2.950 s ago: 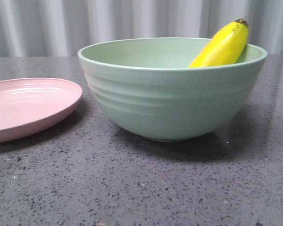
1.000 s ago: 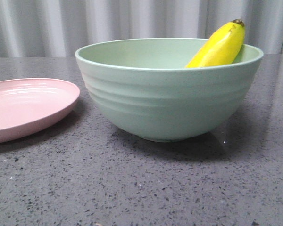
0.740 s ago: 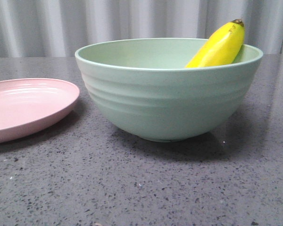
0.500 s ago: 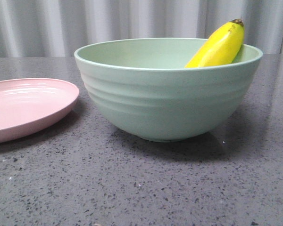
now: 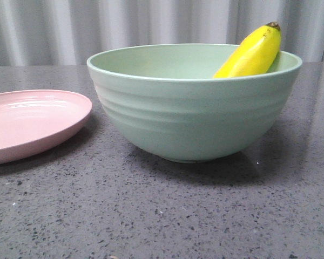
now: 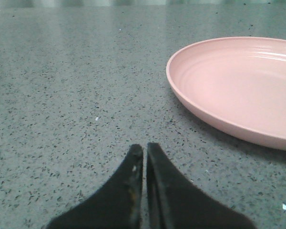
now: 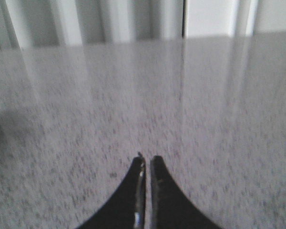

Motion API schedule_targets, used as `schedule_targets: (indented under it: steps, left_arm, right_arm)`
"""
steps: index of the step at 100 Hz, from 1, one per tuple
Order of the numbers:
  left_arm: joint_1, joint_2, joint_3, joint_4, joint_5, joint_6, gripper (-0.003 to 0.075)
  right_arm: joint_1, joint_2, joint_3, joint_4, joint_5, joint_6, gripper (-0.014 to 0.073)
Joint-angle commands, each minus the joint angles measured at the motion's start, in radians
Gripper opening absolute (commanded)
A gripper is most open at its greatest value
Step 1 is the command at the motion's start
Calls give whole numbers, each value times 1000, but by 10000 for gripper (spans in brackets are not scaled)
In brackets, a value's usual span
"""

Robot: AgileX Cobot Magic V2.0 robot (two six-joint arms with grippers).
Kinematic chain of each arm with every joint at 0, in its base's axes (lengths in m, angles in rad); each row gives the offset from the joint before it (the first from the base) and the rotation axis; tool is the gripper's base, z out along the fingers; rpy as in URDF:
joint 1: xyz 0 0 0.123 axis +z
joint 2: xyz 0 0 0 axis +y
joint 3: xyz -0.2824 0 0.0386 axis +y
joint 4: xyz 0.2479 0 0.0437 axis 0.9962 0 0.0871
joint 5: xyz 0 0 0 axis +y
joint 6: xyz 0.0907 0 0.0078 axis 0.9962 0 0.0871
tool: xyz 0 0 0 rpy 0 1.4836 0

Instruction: Transfer banana from pink plate to green bowl

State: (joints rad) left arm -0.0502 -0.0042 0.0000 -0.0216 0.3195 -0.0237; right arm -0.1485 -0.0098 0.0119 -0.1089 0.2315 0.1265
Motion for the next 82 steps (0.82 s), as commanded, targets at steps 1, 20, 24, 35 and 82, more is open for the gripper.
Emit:
schedule_targets:
  steps: [1,20,24,35,82]
  left_arm:
    - [1,-29,10,-4,-60,-11,-20]
    - [1,-29,10,-4,-60,-11,-20]
    - [1,-29,10,-4,-60,-11,-20]
    - [1,-29,10,-4,-60,-11,-20]
    - [1,-29,10,-4,-60,-11,-20]
  right_arm:
    - [-7,-23,19,-11,-10,-13,-64]
    - [-7,-23,19,0,74,-13,-64]
    - [-7,-23,19,0,74,-13,-64]
    - [-7,-23,19,0,74,-13,-64]
    - [-7,-23,19,0,74,-13,-64]
